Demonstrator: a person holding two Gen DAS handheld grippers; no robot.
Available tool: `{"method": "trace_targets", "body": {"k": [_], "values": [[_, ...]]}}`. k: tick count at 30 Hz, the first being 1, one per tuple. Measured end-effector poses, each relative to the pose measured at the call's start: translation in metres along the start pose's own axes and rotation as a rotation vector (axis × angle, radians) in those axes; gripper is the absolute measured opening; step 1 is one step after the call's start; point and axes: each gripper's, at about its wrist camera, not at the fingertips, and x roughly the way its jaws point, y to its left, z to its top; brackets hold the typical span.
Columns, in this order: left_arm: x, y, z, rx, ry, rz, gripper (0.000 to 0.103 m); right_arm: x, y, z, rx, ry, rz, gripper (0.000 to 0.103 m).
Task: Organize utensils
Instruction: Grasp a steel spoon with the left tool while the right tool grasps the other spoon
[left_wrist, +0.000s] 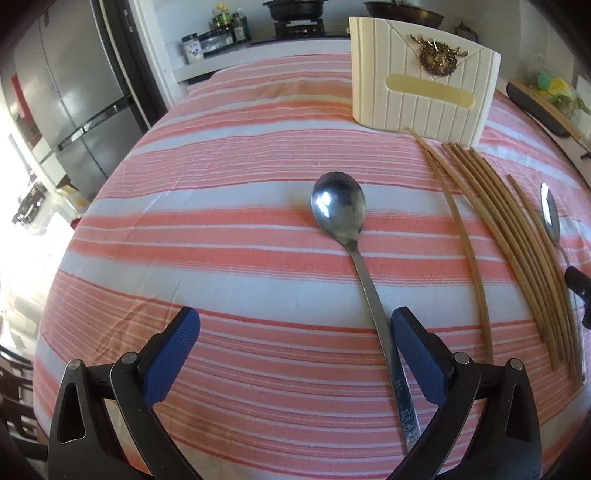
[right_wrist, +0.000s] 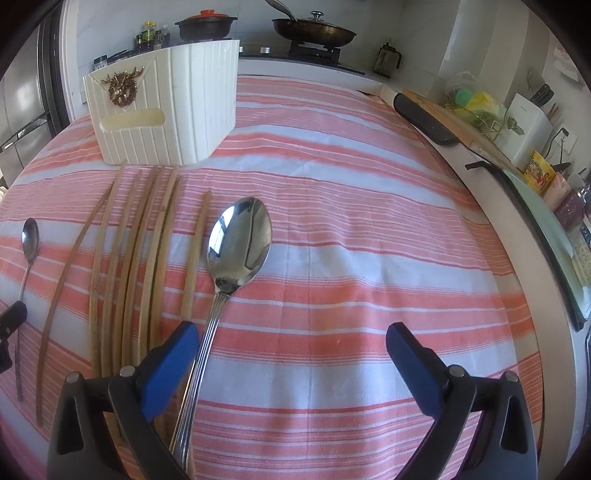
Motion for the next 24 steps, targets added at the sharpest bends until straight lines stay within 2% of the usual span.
{"method": "trace_targets", "body": {"k": [8, 12, 15, 18, 21, 22, 24], "values": [[-0.001, 0.025, -0.006, 0.018, 0.015, 0.005, 0.103, 0.0, -0.019, -0.009, -0.032, 0.004, -0.002, 0.103], [0.003, 0.037, -0.005, 0.036, 0.042, -0.056, 0.103, -0.002, -0.022, -0.012, -0.089, 0.003, 0.015, 0.103], [0.01, 0.041, 0.001, 0.019, 0.096, -0.104, 0.103, -0.005, -0.02, -0.012, -0.127, 0.002, 0.0, 0.103], [0.012, 0.028, 0.01, 0.088, 0.135, -0.095, 0.103, -0.008, -0.011, -0.008, -0.152, -0.013, 0.063, 0.102], [0.015, 0.011, 0.021, 0.173, 0.086, -0.088, 0.102, -0.006, 0.002, 0.002, -0.175, -0.03, 0.146, 0.1], [0.019, 0.008, 0.024, 0.182, 0.083, -0.11, 0.102, -0.002, 0.006, 0.006, -0.181, -0.029, 0.165, 0.092], [0.028, 0.004, 0.034, 0.18, 0.09, -0.166, 0.101, 0.006, 0.009, 0.015, -0.166, -0.026, 0.23, 0.085]]}}
